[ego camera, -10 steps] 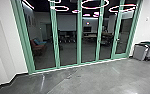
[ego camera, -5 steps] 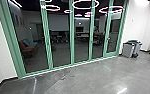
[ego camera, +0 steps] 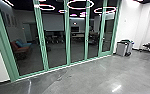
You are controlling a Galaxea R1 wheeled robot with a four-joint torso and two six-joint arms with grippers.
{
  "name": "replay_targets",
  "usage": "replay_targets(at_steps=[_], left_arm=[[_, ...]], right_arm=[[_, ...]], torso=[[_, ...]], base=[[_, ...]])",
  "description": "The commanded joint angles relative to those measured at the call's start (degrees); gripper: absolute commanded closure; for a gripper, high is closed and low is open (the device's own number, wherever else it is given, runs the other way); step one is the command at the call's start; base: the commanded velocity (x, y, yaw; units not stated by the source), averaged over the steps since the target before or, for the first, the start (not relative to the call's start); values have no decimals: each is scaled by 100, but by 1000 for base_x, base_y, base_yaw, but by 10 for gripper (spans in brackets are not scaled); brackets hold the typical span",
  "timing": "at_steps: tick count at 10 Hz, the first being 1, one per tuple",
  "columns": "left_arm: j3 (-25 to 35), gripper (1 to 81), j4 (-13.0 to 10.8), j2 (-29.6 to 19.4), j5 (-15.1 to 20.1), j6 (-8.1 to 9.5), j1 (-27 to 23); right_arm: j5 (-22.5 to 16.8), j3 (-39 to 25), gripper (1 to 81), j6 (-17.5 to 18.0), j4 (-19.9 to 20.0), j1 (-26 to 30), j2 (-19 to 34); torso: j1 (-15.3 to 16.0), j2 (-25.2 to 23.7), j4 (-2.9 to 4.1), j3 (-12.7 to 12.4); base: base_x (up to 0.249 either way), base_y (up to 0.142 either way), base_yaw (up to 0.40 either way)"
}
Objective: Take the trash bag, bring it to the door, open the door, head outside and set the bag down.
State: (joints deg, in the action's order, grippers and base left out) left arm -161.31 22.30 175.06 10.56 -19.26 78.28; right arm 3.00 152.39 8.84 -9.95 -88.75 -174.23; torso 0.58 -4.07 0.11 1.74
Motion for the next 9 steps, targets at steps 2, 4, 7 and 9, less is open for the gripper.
replay_targets(at_steps=[2, 4, 7, 9], left_arm=[[-15, 811, 12, -23, 351, -16, -449], [-15, 811, 12, -32, 351, -25, -440], [-15, 811, 3, -41, 351, -16, -449], [-15, 811, 12, -41, 351, -16, -449]], right_arm=[[-256, -26, 10, -14, -7, 318, -36], [-256, -18, 10, -14, -7, 326, -36], [-265, -18, 10, -14, -7, 326, -36], [-256, -18, 10, -14, -7, 326, -36]], torso=[[0, 0, 0, 0], [0, 0, 0, 0], [11, 6, 0, 2], [-11, -5, 0, -5]], base=[[0, 0, 0], [-63, 0, 0], [-104, 0, 0], [0, 0, 0]])
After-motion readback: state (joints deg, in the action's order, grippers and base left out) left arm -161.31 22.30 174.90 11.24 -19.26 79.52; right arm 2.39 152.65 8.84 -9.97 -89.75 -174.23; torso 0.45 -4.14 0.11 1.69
